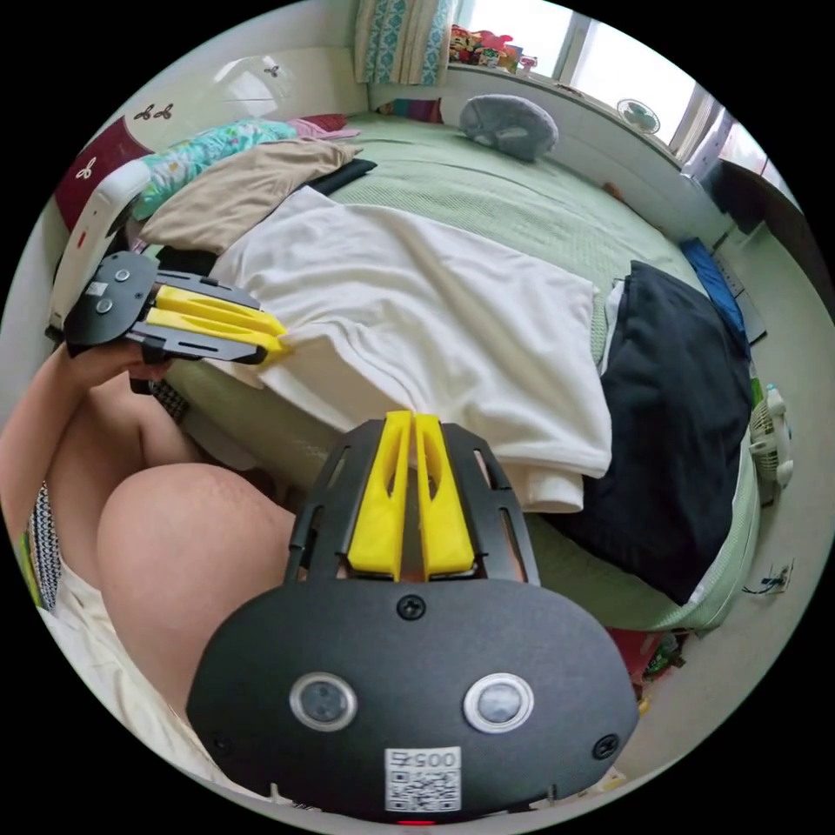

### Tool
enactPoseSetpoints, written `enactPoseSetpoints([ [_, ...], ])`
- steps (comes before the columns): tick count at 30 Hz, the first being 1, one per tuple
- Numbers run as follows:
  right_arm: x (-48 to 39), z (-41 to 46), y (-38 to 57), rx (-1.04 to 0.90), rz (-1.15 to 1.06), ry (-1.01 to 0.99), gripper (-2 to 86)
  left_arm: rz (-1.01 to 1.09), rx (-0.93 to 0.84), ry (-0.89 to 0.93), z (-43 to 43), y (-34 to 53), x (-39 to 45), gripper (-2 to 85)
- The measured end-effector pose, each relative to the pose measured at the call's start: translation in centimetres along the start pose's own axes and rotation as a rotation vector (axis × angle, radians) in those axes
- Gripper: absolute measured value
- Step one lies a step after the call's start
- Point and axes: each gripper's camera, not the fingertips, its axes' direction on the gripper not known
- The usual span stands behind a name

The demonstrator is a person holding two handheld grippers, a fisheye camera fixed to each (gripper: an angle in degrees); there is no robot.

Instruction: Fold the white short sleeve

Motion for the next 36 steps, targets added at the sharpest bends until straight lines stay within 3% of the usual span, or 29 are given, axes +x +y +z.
enactPoseSetpoints([
  [6,-0.3,-2.5,1.8,0.061,-0.015,-0.043,-1.5,0.001,0.055,0.030,-2.2,1.0,0.4,4.0],
  [15,0.8,-1.6,4.4,0.001,0.042,-0.099,-0.6,-0.016,-0.048,0.091,-1.4,0.4,0.6,4.6],
  [21,3.4,-5.1,8.8,0.001,0.041,-0.043,3.4,-0.092,0.014,0.138,-3.8,0.3,0.7,6.1],
  [26,8.7,-9.3,13.4,0.071,0.219,-0.101,3.8,-0.231,0.129,0.102,-6.8,-1.0,2.6,8.8],
  [33,11.2,-12.5,16.0,0.125,0.308,-0.088,3.7,-0.029,0.196,0.109,-8.0,-8.9,10.9,16.0],
  [36,12.1,-13.3,16.1,0.121,0.306,-0.063,3.7,0.064,0.123,0.056,-5.8,-12.8,14.3,16.8],
])
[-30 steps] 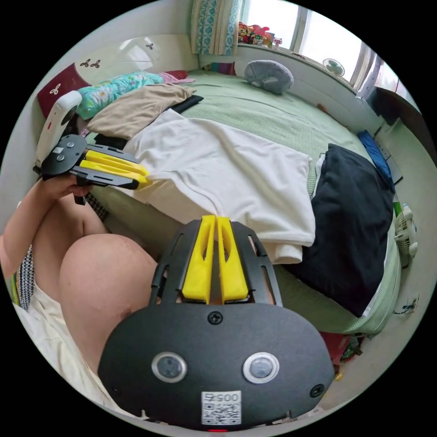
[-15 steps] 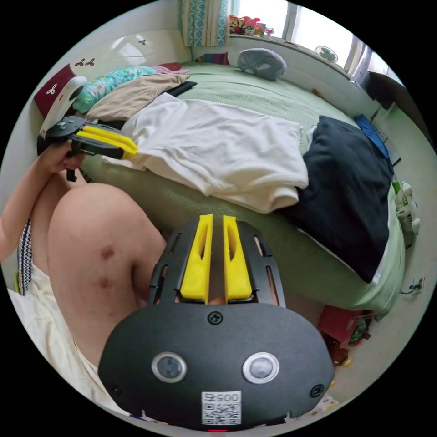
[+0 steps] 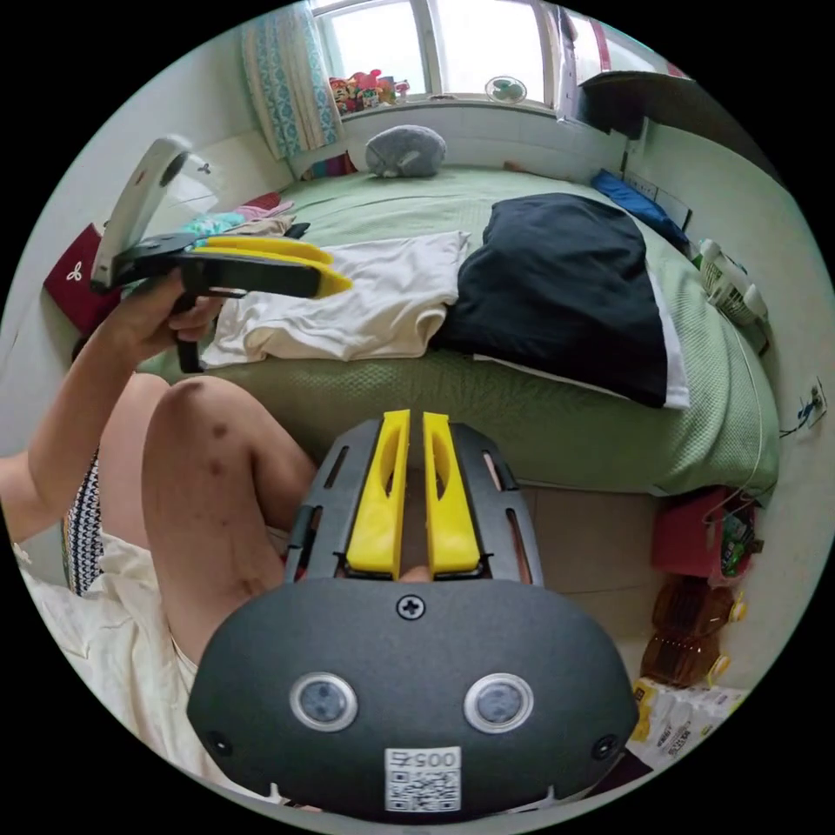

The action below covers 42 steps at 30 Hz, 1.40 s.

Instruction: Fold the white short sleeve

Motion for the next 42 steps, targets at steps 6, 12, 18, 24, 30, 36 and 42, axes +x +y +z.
enactPoseSetpoints([
  [6,2.3,-1.3,-0.2,0.010,0.027,-0.010,3.5,0.037,-0.092,0.037,4.5,-3.8,2.8,18.0],
  [12,4.4,-1.2,-1.4,-0.010,0.015,0.030,3.4,-0.110,-0.149,0.029,6.0,-4.6,1.4,9.3],
  [18,6.9,-1.6,-5.5,-0.005,-0.004,0.012,3.6,-0.155,-0.074,0.058,2.7,-3.5,-1.5,4.7],
  [24,10.2,-2.8,-17.4,0.030,0.014,-0.159,10.2,-0.174,0.032,0.111,-1.5,-1.3,-4.6,4.6],
  [30,13.5,4.4,-31.5,-0.115,0.095,-0.273,14.1,-0.159,0.083,0.166,-3.3,0.2,-6.3,4.6],
  [36,18.2,14.5,-38.5,-0.299,0.317,-0.344,13.5,-0.154,0.111,0.239,-4.4,1.1,-7.6,4.6],
  [42,19.3,19.7,-40.8,-0.308,0.414,-0.388,10.9,-0.125,0.126,0.238,-6.3,1.5,-8.5,4.0],
])
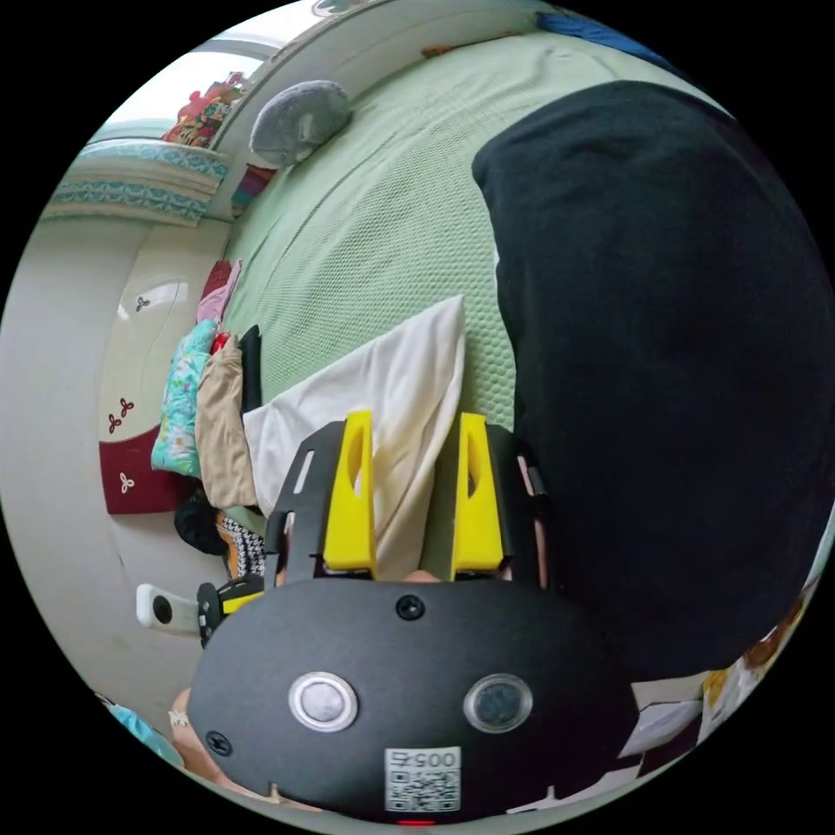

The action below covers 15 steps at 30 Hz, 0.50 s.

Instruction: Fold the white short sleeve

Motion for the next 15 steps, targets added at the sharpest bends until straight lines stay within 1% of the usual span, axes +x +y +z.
enactPoseSetpoints([
  [3,-0.3,0.4,-0.5,0.071,-0.004,0.004,5.2,-0.001,0.010,-0.003,-0.9,0.4,-0.3,4.0],
  [4,-0.6,0.2,-0.6,0.101,-0.013,-0.022,3.4,-0.002,0.016,-0.001,-1.2,0.5,-0.3,3.9],
  [6,-1.3,-0.3,-0.6,0.139,-0.039,-0.040,1.6,-0.006,0.041,0.014,-1.7,0.6,0.0,3.8],
  [9,-3.4,-1.2,-0.5,0.150,-0.123,0.064,-0.9,-0.007,0.062,0.069,-2.4,0.0,1.3,3.6],
  [15,-5.5,-5.4,0.6,0.197,-0.174,0.199,-1.4,0.052,0.088,0.027,-3.8,-2.3,6.7,3.4],
])
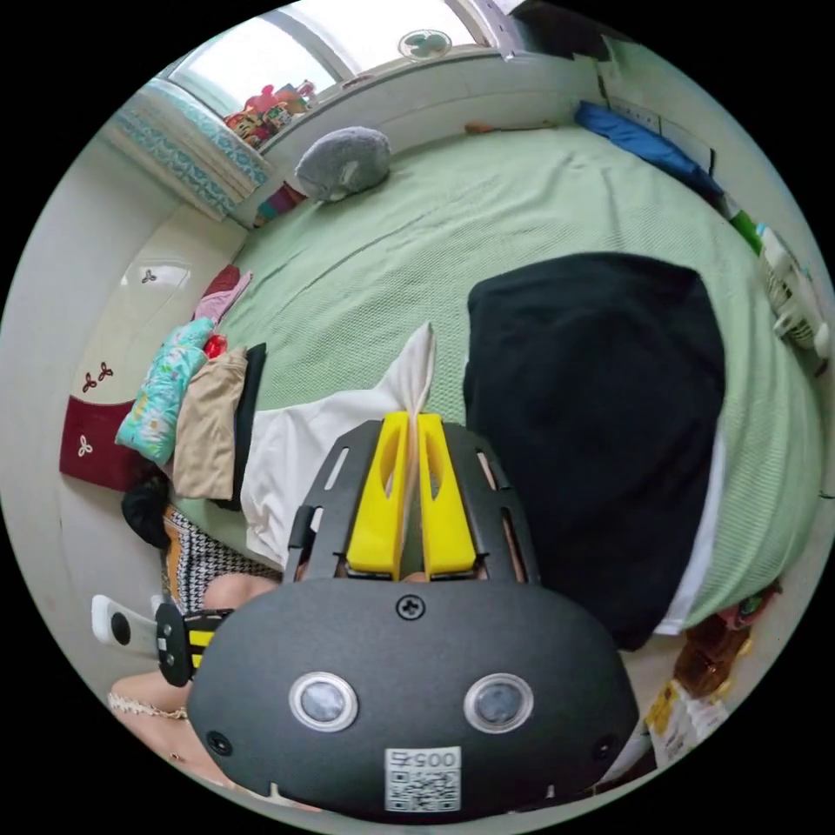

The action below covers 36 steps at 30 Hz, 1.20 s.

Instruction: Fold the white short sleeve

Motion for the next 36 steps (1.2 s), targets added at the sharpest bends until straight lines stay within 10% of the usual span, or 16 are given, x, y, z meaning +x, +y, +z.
enactPoseSetpoints([
  [12,-8.6,1.1,2.0,0.027,-0.041,0.170,-1.5,-0.146,-0.033,-0.076,-3.3,0.6,-0.6,3.3],
  [25,-34.1,23.2,4.9,-0.184,-0.298,0.172,6.9,-0.530,-0.203,-0.381,-9.1,11.6,-12.8,4.7],
  [36,-32.4,20.2,17.8,0.052,-0.419,0.225,9.2,-0.489,-0.155,-0.352,-8.6,13.1,-17.1,5.9],
])
